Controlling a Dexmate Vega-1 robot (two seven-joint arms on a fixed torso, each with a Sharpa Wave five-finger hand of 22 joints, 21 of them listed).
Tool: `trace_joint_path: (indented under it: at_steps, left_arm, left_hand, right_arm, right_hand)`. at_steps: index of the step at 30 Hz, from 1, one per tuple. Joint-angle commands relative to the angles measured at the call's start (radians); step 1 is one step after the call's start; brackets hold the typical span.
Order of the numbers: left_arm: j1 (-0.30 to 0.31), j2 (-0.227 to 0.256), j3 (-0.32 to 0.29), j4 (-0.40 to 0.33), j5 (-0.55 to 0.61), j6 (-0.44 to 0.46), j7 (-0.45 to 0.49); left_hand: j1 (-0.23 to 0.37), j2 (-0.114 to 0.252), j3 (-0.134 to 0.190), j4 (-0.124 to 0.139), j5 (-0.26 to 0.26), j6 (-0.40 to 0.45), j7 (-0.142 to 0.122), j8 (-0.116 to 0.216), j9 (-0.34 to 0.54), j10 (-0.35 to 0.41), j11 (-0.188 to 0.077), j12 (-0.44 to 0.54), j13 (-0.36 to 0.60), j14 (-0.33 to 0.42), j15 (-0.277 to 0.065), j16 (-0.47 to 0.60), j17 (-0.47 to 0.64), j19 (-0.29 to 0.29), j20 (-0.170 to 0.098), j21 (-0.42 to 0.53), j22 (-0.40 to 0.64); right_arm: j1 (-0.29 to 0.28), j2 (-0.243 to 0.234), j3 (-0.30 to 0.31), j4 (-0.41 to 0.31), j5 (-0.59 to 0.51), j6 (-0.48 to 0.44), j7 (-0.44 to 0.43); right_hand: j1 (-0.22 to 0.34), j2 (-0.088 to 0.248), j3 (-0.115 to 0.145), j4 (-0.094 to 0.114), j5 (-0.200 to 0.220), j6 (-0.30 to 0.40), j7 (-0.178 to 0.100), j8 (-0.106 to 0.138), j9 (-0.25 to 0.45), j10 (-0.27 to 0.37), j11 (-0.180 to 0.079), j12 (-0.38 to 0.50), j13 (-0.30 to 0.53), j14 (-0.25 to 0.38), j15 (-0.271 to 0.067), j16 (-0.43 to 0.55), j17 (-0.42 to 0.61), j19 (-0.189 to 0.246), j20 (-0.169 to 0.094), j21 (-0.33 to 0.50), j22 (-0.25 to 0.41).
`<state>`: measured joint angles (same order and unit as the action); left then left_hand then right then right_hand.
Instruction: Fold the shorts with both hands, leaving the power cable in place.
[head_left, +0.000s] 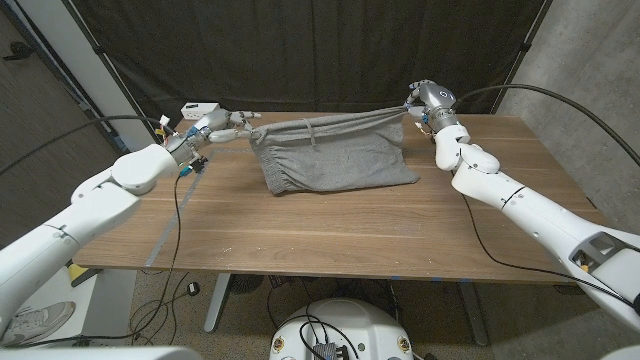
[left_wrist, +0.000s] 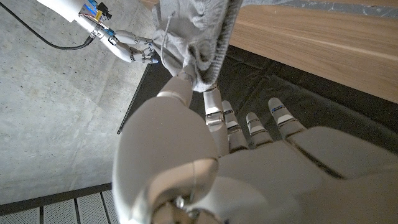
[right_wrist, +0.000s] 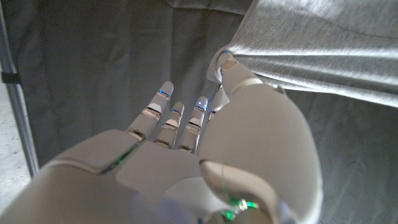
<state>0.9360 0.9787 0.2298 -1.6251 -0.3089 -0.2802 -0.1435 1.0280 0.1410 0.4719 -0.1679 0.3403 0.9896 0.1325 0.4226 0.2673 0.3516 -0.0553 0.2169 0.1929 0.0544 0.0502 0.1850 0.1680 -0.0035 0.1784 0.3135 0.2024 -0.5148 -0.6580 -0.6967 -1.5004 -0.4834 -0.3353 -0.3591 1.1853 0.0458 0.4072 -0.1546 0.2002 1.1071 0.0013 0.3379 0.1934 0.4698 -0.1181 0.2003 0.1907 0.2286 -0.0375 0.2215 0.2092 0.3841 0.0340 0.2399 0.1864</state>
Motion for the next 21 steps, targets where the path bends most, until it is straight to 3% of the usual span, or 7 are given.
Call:
trace_joint_path:
  at_steps: [1,21]
  left_arm:
    - [-0.074,-0.016,0.052,0.037,0.037,0.057,0.033]
    - [-0.139,-0.036,0.118,0.097,0.076,0.122,0.059]
  left_hand:
    - [0.004,0.008,-0.003,0.004,0.001,0.008,-0.007,-0.002,0.168,-0.003,0.001,-0.006,0.004,0.0,0.006,-0.002,0.001,0.006,0.005,0.004,0.003]
    - [0.003,0.008,-0.007,0.004,-0.005,0.008,-0.007,-0.014,0.163,-0.005,0.001,-0.006,0.005,-0.001,0.009,-0.002,0.001,0.005,0.007,0.004,0.004]
  right_arm:
    - [0.117,0.069,-0.071,0.189,-0.008,0.085,0.012]
    - [0.23,0.155,-0.167,0.406,-0.008,0.166,0.009]
  right_hand:
    - [-0.01,0.001,0.009,0.0,0.004,0.003,-0.003,-0.002,0.002,0.009,0.0,-0.002,0.004,0.014,-0.087,-0.002,0.003,0.005,0.003,-0.006,0.001]
    - [-0.016,0.002,0.013,0.002,0.005,0.0,-0.004,-0.007,0.002,0.013,-0.001,-0.002,0.003,0.018,-0.088,-0.002,0.003,0.008,0.0,-0.006,0.001]
